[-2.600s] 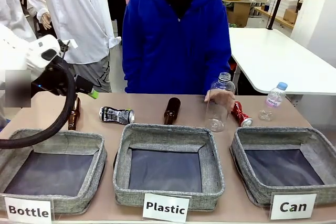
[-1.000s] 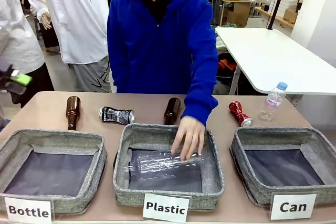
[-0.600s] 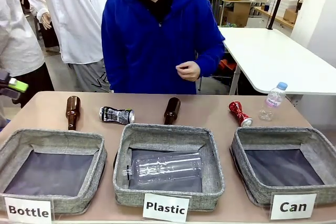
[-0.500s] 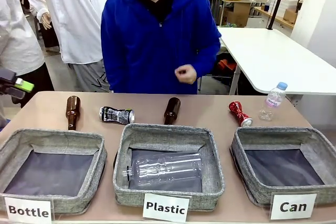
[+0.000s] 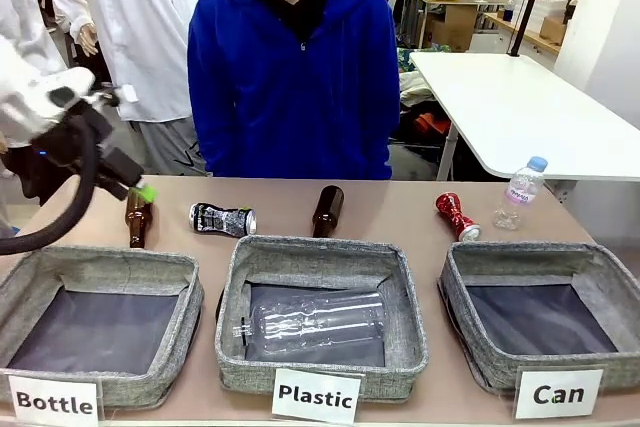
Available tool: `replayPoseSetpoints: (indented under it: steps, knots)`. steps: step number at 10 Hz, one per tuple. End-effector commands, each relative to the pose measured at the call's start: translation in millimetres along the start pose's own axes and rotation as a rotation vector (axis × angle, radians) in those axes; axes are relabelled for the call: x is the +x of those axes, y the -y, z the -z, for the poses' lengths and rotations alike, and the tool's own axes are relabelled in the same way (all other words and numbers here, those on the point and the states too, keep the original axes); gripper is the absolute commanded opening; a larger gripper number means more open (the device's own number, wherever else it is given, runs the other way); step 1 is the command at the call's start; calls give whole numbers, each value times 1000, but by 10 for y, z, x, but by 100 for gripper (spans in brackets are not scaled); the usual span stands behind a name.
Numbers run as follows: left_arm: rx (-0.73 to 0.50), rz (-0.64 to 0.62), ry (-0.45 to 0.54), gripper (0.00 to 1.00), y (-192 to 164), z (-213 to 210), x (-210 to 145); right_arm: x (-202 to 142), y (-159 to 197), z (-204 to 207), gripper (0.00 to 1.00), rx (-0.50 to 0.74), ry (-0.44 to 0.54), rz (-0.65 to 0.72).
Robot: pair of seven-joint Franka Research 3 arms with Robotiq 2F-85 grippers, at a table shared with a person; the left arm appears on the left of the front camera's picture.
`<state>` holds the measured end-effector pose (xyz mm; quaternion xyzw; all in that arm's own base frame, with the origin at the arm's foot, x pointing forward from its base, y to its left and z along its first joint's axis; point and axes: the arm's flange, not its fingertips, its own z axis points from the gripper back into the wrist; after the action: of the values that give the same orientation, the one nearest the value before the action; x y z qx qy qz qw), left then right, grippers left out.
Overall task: Sort the can waste into the basket.
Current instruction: Pick up the can waste from the table and place it in the right Fabric basket.
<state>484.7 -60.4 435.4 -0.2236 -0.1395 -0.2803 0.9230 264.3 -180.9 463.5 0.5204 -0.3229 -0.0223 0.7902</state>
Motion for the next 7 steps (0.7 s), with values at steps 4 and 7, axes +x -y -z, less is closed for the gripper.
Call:
replayPoseSetpoints:
  steps: [4,7]
  knots:
    - [119,7,-95,100,109,491,683,35,2,-3,100,20,17,-25]
    - [155,452,-121,100,149,735,877,35,2,-3,100,20,17,-25]
